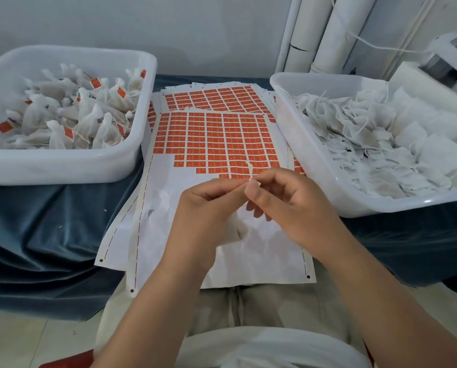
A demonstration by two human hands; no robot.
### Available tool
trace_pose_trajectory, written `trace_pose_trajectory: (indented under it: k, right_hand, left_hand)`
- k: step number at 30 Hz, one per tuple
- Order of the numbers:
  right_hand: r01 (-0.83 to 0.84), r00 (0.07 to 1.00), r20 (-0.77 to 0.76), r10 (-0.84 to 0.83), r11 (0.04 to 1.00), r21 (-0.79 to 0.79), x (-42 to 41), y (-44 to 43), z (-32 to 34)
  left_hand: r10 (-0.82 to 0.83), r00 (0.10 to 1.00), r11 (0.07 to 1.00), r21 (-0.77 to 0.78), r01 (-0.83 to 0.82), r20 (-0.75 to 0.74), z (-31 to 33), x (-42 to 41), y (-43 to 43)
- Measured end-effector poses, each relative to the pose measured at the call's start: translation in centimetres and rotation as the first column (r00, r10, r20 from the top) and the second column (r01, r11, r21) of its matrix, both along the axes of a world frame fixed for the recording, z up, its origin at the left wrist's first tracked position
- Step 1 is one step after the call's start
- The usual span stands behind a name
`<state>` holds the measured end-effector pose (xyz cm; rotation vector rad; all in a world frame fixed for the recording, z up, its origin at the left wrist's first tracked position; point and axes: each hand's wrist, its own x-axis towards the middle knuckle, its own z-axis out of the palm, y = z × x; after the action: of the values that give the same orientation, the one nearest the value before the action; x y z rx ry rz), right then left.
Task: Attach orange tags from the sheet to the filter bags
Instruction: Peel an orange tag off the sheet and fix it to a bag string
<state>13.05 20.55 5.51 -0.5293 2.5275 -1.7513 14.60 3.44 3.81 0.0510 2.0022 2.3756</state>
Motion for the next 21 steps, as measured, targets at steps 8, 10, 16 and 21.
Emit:
trace_pose_trajectory:
  k: [8,10,16,21]
  right_hand:
    - [-0.006,0.987,0.154,0.034,0.985,-0.173,-0.27,-0.08,-0.42]
    - [0.000,0.996,0.090,0.007,0.997,-0.077,-0.28,-0.04,-0.38]
    - [0.106,0.982,-0.173,-0.078,0.982,0.159,0.33,-0.14,-0.11]
    - [0.022,0.998,-0.062,-0.023,1.000,-0.004,0.46,-0.15,0.31]
  left_hand:
    - [-0.192,0.954,0.968,0.204,0.145,0.232,0.13,-0.49,0.16]
    - [-0.110,0.965,0.987,0.139,0.078,0.240,0.30,-0.40,0.04]
    - [0.037,0.995,0.994,-0.098,-0.045,-0.088,0.41,0.23,0.50]
    - [-0.008,0.978,0.993,-0.115,-0.016,-0.208,0.64,0.27,0.15]
